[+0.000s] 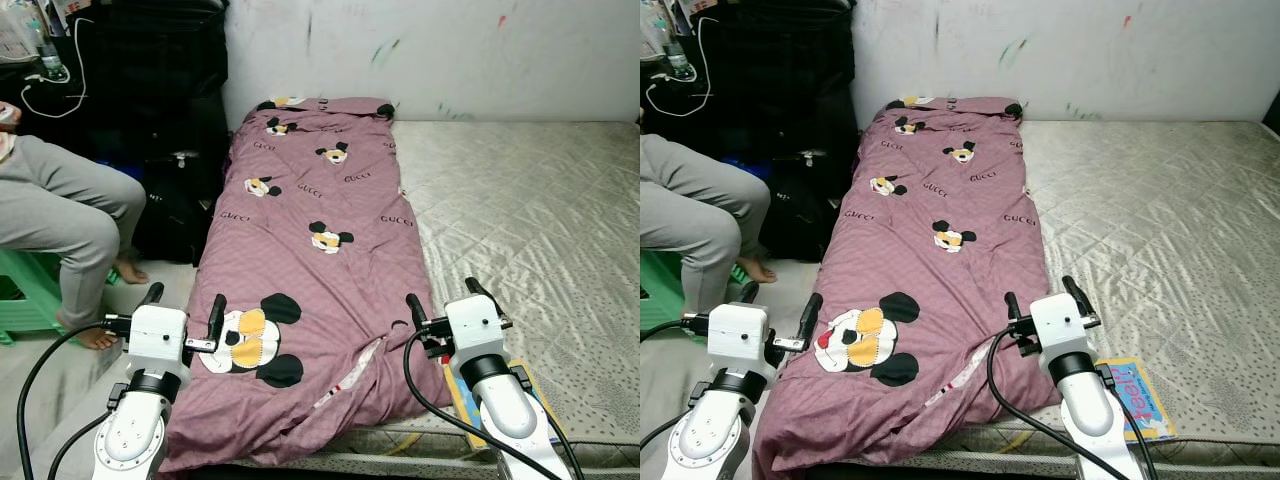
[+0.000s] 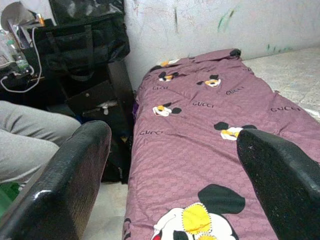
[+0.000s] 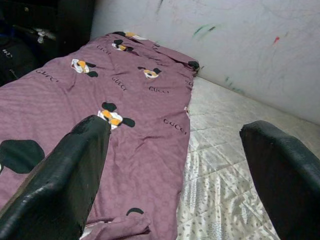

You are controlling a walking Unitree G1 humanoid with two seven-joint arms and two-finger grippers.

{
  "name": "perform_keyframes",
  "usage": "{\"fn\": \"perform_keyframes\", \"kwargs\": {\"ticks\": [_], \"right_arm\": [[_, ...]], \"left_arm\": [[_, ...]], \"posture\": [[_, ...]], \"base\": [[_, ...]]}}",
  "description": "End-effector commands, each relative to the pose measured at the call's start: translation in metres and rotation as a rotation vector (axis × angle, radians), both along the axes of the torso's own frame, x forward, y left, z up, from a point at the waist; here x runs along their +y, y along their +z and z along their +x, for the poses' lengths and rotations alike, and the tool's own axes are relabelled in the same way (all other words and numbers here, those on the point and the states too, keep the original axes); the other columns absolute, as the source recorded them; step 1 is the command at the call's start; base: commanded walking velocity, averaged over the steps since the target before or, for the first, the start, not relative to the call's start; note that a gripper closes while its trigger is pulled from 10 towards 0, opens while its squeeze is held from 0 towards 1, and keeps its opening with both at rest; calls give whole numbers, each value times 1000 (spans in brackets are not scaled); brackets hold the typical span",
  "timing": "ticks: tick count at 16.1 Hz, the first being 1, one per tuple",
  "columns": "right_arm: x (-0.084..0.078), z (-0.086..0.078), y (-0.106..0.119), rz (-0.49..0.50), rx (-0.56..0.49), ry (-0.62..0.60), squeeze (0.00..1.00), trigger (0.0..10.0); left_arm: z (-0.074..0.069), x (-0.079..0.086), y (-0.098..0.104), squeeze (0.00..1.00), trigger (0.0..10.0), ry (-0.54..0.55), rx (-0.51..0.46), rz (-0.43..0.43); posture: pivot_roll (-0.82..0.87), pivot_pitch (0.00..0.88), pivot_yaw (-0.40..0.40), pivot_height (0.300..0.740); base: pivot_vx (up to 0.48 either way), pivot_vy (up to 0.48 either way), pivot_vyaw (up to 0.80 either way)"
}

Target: Clean up the room

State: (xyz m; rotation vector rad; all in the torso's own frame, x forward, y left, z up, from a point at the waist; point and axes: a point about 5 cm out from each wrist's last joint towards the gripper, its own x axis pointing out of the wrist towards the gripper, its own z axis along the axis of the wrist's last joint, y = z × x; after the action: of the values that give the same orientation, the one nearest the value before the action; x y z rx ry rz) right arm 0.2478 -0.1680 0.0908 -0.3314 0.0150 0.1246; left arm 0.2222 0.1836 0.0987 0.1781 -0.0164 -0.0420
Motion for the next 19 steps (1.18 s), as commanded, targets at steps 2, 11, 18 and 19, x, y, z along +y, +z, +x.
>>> {"fn": "perform_keyframes", "kwargs": {"ticks": [2, 11, 18, 19], "right_arm": [[1, 1, 1, 4, -3, 10, 0, 10000], [1, 2, 0, 3, 0, 15, 0, 10000], [1, 3, 1, 2, 1, 17, 0, 10000], [1, 3, 1, 3, 1, 18, 0, 10000]], "left_arm": [[2, 2, 0, 0, 10000, 6, -2, -10], [2, 1, 0, 0, 10000, 4, 3, -5], [3, 1, 0, 0, 10000, 6, 2, -8], [3, 1, 0, 0, 10000, 5, 2, -8]], "posture": [[-30, 0, 4, 740], [-31, 0, 1, 740], [-31, 0, -1, 740], [-31, 0, 0, 740]], "base": [[0, 0, 0], [0, 0, 0], [0, -233, 0], [0, -289, 0]]}}
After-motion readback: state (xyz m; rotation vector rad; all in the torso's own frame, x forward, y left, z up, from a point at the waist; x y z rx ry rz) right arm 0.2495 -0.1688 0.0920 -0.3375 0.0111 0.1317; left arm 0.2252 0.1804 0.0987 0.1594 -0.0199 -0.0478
